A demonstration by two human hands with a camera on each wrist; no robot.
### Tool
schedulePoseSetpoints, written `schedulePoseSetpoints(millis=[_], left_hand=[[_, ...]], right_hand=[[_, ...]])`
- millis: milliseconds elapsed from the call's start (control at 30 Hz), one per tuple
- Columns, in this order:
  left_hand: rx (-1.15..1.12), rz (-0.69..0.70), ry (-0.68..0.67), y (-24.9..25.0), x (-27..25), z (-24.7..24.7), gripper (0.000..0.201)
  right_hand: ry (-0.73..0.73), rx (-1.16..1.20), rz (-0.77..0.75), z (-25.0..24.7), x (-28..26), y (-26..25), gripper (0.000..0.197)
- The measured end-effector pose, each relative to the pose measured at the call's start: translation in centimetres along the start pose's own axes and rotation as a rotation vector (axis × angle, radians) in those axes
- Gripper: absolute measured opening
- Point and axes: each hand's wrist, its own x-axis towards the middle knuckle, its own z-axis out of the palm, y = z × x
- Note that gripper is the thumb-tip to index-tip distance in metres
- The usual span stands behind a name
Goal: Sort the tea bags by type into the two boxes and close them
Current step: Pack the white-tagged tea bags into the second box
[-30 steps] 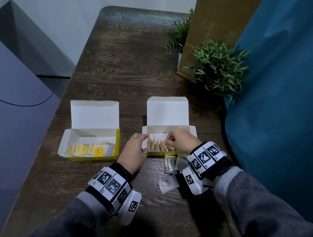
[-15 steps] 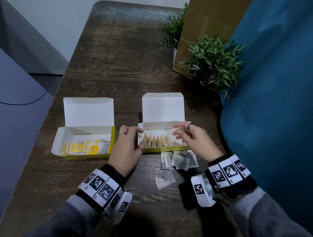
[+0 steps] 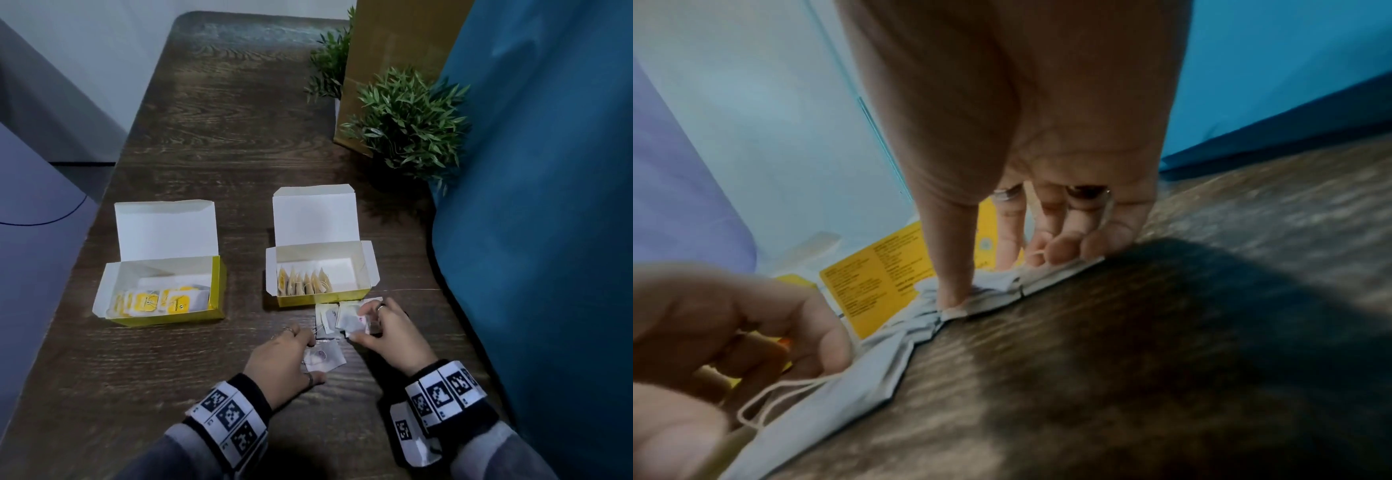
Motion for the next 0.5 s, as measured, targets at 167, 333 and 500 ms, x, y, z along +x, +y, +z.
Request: schedulePoseSetpoints(millis=[167, 333, 500], left_hand=[[-0.133, -0.064, 0.028, -0.22, 0.63, 0.88, 0.03], [-0.213, -0.026, 0.035, -0.49, 0.64, 0.78, 0.029], [-0.317, 0.036, 0.031, -0.66, -0.01, 0.01, 0.034]], right_hand=[[0.013, -0.001, 0.044, 0.33, 0.07, -0.42, 0.031], [0.082, 0.148, 0.047, 0.61, -0.11, -0.33, 0.035], [0.139, 0.18, 0.046, 0.66, -0.23, 0.12, 0.018]])
